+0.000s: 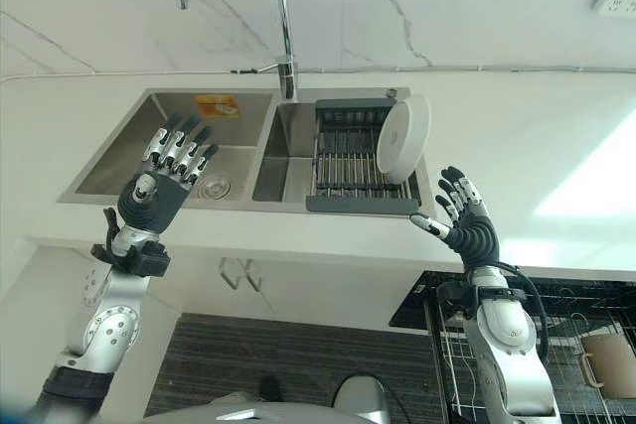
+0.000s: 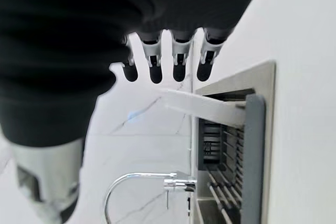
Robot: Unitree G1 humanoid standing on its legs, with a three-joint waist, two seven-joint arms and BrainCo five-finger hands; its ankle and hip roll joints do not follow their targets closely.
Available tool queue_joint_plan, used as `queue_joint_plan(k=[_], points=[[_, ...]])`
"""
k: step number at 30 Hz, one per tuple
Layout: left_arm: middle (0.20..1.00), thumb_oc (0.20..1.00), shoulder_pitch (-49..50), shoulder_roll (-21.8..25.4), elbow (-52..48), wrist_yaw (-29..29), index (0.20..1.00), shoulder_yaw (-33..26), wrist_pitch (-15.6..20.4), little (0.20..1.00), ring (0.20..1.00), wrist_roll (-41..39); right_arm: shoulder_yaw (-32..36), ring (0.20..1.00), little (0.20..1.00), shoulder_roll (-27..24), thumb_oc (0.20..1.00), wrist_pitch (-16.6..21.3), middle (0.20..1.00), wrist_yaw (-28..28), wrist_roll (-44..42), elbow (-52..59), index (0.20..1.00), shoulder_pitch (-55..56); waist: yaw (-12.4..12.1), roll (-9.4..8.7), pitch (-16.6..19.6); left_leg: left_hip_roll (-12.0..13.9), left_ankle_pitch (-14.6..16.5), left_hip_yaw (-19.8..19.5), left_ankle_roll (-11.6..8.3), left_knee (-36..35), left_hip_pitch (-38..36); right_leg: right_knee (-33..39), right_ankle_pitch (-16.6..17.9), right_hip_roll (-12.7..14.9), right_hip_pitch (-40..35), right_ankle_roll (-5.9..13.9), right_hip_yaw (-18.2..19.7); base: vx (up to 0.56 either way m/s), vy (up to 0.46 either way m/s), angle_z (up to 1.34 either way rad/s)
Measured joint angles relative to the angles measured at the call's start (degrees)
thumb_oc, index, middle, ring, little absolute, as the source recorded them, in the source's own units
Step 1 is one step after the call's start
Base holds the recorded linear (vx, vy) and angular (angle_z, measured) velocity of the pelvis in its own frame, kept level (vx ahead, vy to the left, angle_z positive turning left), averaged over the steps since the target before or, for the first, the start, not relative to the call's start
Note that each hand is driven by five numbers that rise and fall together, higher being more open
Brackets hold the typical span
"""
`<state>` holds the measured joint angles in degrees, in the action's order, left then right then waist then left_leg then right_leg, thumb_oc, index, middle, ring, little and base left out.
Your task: Place the dishes in the dishwasher.
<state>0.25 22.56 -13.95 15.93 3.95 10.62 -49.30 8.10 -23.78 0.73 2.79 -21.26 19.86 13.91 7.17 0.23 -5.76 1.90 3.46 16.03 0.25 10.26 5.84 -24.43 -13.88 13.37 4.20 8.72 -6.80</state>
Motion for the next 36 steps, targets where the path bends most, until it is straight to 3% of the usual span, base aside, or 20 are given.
queue_joint_plan(k=[3,7,9,15,21,28,36], points=[[1.000,1.000,0.5,0.2,-0.1,0.1,1.000,0.0,0.0,1.000,1.000,0.2,-0.2,1.000,1.000,0.0,1.000,0.0,1.000,1.5,0.0,0.0,1.000,-0.7,-1.2,0.38,-0.3,1.0,0.4,0.8,0.41,0.3,0.1,1.8,0.8,-0.2,-0.1,0.06,-3.3,0.07,0.040,-0.30],[1.000,1.000,0.4,0.2,-2.0,0.2,1.000,0.0,0.2,1.000,1.000,0.9,-0.1,1.000,1.000,0.0,1.000,-0.6,1.000,3.5,-0.1,0.0,1.000,-2.4,-1.7,1.04,-0.3,2.2,-0.1,0.8,-0.29,1.0,2.1,1.3,-0.5,-1.0,2.3,-0.50,-3.7,0.02,-0.030,-0.15],[1.000,1.000,0.0,0.2,-3.9,0.2,1.000,0.0,0.6,1.000,1.000,1.7,0.1,1.000,1.000,-0.2,1.000,-1.3,1.000,4.7,0.0,-0.4,1.000,-3.2,-1.8,0.53,-0.5,2.2,-1.5,1.2,-1.52,0.1,2.5,-0.5,-1.0,-0.2,5.1,-1.86,-4.4,0.05,-0.062,-0.23],[1.000,1.000,-1.2,0.5,-6.1,-0.7,1.000,0.3,1.4,1.000,1.000,3.4,2.8,1.000,1.000,-2.8,1.000,-1.5,1.000,10.4,-1.9,-0.5,1.000,-2.9,-1.2,0.57,-0.2,2.8,-3.6,1.0,-1.32,-1.3,0.9,-3.9,-2.6,-0.9,5.3,-2.30,-5.2,0.07,-0.097,0.00],[1.000,1.000,-3.3,0.5,-6.1,-3.0,1.000,1.1,1.3,1.000,1.000,3.4,-0.1,1.000,1.000,-4.9,1.000,-2.2,1.000,7.7,-3.7,-0.5,1.000,-7.9,-1.2,0.79,0.0,3.1,-5.3,0.9,-1.88,-3.2,-0.2,-5.4,-3.5,-1.5,5.6,-3.20,-5.2,0.01,-0.079,0.00],[1.000,1.000,-4.5,0.4,-5.6,-4.3,1.000,3.9,1.4,1.000,1.000,4.8,-2.3,1.000,1.000,-9.9,1.000,-4.2,1.000,4.9,-4.4,-2.9,1.000,-12.4,-2.9,1.31,2.0,4.0,-6.3,0.6,-2.22,-4.4,-0.1,-6.8,-4.6,-2.6,6.7,-4.79,-5.6,0.01,-0.053,0.00],[1.000,1.000,-4.6,0.4,-2.5,-3.2,1.000,6.1,1.4,1.000,1.000,5.7,-6.1,1.000,1.000,-11.1,1.000,-5.2,1.000,3.4,-14.2,-12.4,1.000,-18.7,-5.2,1.70,4.3,4.6,-7.0,0.1,-2.43,-4.3,-0.1,-6.8,-4.4,-3.2,6.4,-5.42,-6.3,0.00,-0.006,0.02]])
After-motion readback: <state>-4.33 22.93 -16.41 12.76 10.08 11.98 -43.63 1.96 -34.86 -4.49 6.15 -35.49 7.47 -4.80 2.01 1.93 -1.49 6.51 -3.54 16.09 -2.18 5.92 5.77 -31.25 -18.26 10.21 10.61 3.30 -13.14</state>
